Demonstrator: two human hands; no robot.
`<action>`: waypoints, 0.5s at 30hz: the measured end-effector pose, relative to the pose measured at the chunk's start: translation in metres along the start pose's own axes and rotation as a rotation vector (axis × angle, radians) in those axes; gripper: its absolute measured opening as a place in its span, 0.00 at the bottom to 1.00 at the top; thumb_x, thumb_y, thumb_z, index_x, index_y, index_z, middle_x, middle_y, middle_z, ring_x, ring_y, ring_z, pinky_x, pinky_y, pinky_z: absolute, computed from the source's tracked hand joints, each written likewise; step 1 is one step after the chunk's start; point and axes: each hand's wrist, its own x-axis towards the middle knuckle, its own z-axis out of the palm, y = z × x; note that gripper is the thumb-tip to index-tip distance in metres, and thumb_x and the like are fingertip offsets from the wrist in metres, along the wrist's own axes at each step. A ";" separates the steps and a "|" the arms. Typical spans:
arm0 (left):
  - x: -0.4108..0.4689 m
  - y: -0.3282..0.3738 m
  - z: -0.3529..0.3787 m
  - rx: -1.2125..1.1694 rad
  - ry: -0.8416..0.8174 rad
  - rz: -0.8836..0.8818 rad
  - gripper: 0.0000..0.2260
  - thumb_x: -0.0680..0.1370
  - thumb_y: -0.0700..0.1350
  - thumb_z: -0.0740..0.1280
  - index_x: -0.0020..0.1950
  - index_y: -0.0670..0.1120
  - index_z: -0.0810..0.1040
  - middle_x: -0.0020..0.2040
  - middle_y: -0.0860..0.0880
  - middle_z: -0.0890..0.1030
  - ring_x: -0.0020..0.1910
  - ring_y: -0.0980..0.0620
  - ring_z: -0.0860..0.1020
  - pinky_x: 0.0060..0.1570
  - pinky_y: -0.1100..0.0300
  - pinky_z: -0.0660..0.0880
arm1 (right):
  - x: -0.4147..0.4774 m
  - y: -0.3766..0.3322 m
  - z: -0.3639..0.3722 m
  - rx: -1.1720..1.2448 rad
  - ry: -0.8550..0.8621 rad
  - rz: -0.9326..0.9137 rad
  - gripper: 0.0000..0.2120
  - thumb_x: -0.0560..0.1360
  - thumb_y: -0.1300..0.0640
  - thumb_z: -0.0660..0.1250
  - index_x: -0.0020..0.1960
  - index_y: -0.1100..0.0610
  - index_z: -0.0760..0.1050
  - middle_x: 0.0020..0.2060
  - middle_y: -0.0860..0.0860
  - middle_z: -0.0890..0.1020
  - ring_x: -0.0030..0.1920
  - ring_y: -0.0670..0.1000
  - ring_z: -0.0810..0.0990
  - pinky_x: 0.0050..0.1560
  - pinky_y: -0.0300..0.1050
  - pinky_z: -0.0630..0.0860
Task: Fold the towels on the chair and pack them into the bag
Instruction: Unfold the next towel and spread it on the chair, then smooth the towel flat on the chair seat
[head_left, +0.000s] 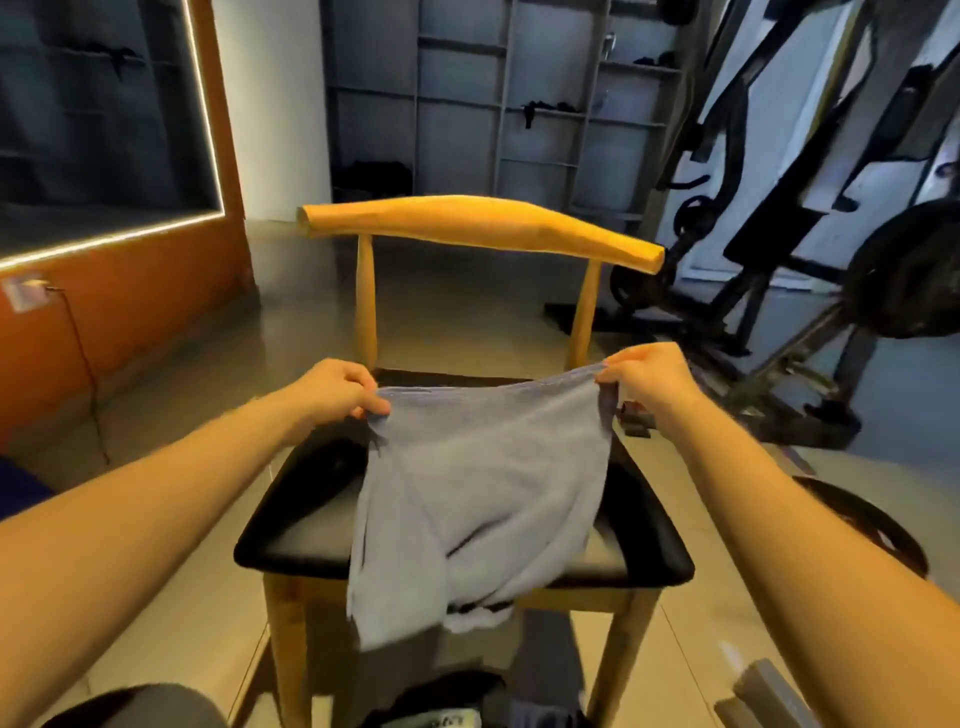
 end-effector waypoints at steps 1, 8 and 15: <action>0.013 -0.015 0.009 0.008 0.040 -0.024 0.08 0.72 0.36 0.78 0.37 0.42 0.80 0.38 0.44 0.81 0.40 0.48 0.77 0.39 0.59 0.74 | 0.008 0.013 0.012 -0.006 0.001 0.029 0.09 0.72 0.66 0.75 0.36 0.55 0.82 0.30 0.52 0.79 0.32 0.52 0.75 0.31 0.42 0.71; 0.083 -0.033 0.030 0.132 0.229 -0.029 0.09 0.71 0.39 0.78 0.36 0.46 0.79 0.39 0.45 0.82 0.40 0.47 0.78 0.39 0.55 0.74 | 0.062 0.049 0.066 0.013 0.032 0.116 0.06 0.78 0.64 0.69 0.44 0.58 0.81 0.35 0.56 0.83 0.34 0.53 0.82 0.34 0.44 0.79; 0.135 -0.042 0.051 0.235 0.272 -0.034 0.05 0.76 0.42 0.75 0.46 0.43 0.80 0.43 0.47 0.81 0.47 0.44 0.79 0.39 0.55 0.72 | 0.107 0.065 0.098 -0.088 -0.015 0.143 0.04 0.80 0.64 0.66 0.51 0.60 0.80 0.38 0.58 0.86 0.39 0.57 0.87 0.43 0.55 0.86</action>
